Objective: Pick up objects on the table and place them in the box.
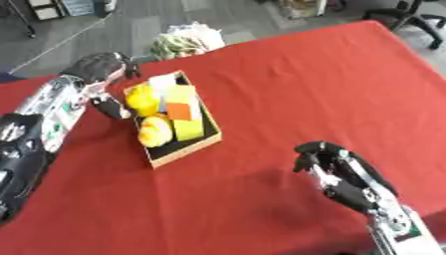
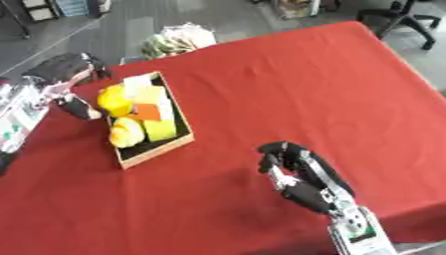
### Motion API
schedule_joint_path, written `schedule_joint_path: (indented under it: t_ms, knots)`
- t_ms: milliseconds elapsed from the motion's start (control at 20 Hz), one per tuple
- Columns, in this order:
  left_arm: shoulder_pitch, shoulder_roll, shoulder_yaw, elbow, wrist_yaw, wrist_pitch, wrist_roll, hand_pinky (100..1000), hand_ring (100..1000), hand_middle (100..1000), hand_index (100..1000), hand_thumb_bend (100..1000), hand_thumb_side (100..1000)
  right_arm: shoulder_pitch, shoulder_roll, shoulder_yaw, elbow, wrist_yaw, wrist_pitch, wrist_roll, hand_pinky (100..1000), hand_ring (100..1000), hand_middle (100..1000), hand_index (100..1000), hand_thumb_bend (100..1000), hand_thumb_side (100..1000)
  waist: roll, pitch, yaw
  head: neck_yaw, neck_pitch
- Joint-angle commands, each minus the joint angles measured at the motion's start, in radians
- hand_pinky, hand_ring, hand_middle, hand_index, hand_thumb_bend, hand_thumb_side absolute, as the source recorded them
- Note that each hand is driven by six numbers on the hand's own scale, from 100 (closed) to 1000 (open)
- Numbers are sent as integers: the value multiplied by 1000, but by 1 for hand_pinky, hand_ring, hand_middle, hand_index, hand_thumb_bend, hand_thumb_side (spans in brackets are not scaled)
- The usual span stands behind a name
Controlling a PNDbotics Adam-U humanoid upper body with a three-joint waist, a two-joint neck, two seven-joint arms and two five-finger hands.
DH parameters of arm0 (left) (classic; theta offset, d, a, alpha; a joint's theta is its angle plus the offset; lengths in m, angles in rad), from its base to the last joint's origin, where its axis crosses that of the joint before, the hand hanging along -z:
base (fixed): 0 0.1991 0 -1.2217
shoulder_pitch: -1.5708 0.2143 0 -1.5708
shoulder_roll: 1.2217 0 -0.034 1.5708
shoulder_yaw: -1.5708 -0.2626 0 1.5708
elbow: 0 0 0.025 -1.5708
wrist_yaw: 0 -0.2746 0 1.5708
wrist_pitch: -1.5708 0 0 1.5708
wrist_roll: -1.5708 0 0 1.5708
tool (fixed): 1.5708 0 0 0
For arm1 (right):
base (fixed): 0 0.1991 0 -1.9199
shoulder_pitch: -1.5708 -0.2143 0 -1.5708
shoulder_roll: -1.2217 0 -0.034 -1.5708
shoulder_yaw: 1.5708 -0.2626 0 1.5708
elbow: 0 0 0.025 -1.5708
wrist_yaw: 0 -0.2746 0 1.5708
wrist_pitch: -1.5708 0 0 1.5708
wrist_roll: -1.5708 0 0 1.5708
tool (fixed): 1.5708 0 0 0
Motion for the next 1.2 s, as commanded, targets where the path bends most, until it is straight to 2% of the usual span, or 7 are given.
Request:
schedule_joint_path:
  t_ms: [50,450,600,750,950,1050,1200]
  knots:
    - [-14,15,14,-6,2,-5,-5,762,633,657,819,673,162,-11,-2,-1,-8,3,-2,1,732,585,544,733,100,395,-12,-31,0,-2,-6]
    - [13,42,37,-52,139,16,-29,779,638,666,823,604,215,-10,-1,-5,-8,5,-2,-3,733,584,544,733,100,394,-15,-29,3,-8,-9]
    - [42,81,59,-141,248,39,-9,783,627,652,815,558,211,-9,-2,-8,-7,6,-2,-7,733,584,543,733,100,392,-17,-29,7,-10,-11]
    - [98,146,91,-300,355,78,34,787,620,634,802,513,188,-10,-3,-11,-8,6,-3,-10,733,584,543,733,100,390,-17,-29,13,-13,-12]
    - [266,219,181,-595,530,152,151,790,609,615,785,393,159,-10,-5,-16,-11,4,-5,-13,733,584,543,733,100,385,-19,-30,31,-12,-6]
    - [372,222,229,-728,632,182,228,794,609,613,782,355,170,-9,-7,-21,-13,2,-7,-18,732,584,543,733,100,382,-22,-32,46,-8,2]
    - [517,165,274,-856,756,194,335,789,597,597,773,272,201,-8,-10,-28,-23,-5,-13,-23,732,584,543,732,100,399,-28,-39,78,7,22]
